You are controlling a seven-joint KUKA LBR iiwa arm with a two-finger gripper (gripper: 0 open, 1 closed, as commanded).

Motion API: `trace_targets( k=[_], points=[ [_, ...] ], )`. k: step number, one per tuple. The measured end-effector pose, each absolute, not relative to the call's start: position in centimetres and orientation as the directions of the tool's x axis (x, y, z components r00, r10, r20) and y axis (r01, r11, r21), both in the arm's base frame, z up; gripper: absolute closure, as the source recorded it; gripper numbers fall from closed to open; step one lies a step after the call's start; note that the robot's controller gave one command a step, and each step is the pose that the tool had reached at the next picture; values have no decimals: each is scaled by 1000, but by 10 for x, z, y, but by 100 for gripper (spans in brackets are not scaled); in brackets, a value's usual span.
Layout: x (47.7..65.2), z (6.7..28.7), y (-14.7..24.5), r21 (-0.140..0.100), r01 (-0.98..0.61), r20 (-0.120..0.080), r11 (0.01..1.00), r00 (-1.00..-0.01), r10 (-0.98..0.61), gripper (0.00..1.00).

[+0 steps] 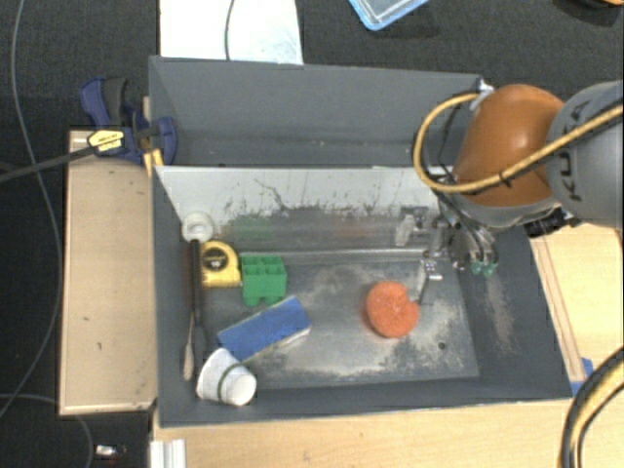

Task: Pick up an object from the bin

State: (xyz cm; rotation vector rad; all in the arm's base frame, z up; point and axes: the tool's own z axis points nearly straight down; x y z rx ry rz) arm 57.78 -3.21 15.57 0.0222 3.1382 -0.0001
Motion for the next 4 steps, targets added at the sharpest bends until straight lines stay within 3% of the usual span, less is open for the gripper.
trace_targets(
  k=[1,2,3,4],
  points=[
    [544,99,-23,-1,-127,-6,992,-992,-127,0],
    [528,73,8,-5,-296,-14,955,-955,-296,100],
    [528,73,8,-5,-296,-14,955,-955,-296,0],
    [528,73,8,-5,-297,-14,955,-955,-297,0]
  ],
)
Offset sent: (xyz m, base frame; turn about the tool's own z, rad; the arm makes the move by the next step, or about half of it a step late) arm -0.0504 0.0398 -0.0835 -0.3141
